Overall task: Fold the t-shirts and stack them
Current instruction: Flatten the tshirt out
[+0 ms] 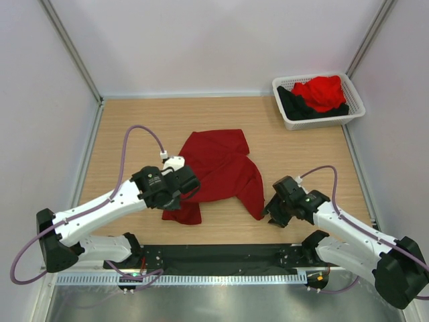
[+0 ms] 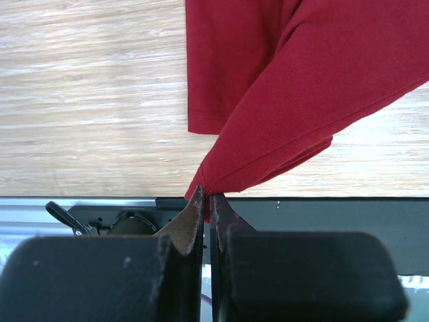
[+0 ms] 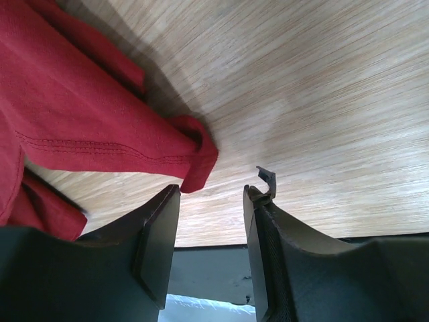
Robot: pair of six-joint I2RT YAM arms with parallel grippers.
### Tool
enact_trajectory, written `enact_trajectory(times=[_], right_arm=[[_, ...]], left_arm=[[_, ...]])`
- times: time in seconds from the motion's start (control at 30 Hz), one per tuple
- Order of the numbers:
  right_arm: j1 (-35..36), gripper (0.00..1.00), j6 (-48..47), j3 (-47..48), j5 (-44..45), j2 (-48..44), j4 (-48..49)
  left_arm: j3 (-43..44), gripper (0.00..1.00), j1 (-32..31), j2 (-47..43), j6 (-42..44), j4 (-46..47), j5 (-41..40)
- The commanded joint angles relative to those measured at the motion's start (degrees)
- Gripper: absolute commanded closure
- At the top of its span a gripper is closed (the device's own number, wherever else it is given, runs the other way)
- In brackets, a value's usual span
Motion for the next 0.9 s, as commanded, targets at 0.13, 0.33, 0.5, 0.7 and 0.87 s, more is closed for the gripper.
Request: enact_trajectory(times=[0.13, 0.33, 0.5, 0.7, 0.87], right_arm=[[-0.4, 0.5, -0.4, 1.5, 1.3, 0.5, 2.4], [-0.4, 0.51, -0.1, 1.4, -0.6, 1.7, 3.7], [-0.3, 0.53, 0.8, 0.4, -1.4, 2.0, 4.5], [-0.4, 0.6, 1.6, -1.3, -1.2, 1.0, 4.6], [-0.4, 0.61, 1.5, -2.4, -0.9, 0.9, 5.0]], left_arm=[[0.8, 1.0, 0.4, -0.6, -0.4, 0.8, -0.8], [0.9, 1.0, 0.4, -0.6, -0.6, 0.6, -0.5], [0.6, 1.0, 0.4, -1.2, -0.9, 0.7, -0.3], [0.4, 1.0, 0.4, -1.7, -1.3, 0.6, -0.2], [-0.2, 1.0, 0.4, -2.0, -1.6, 0.7, 0.0]])
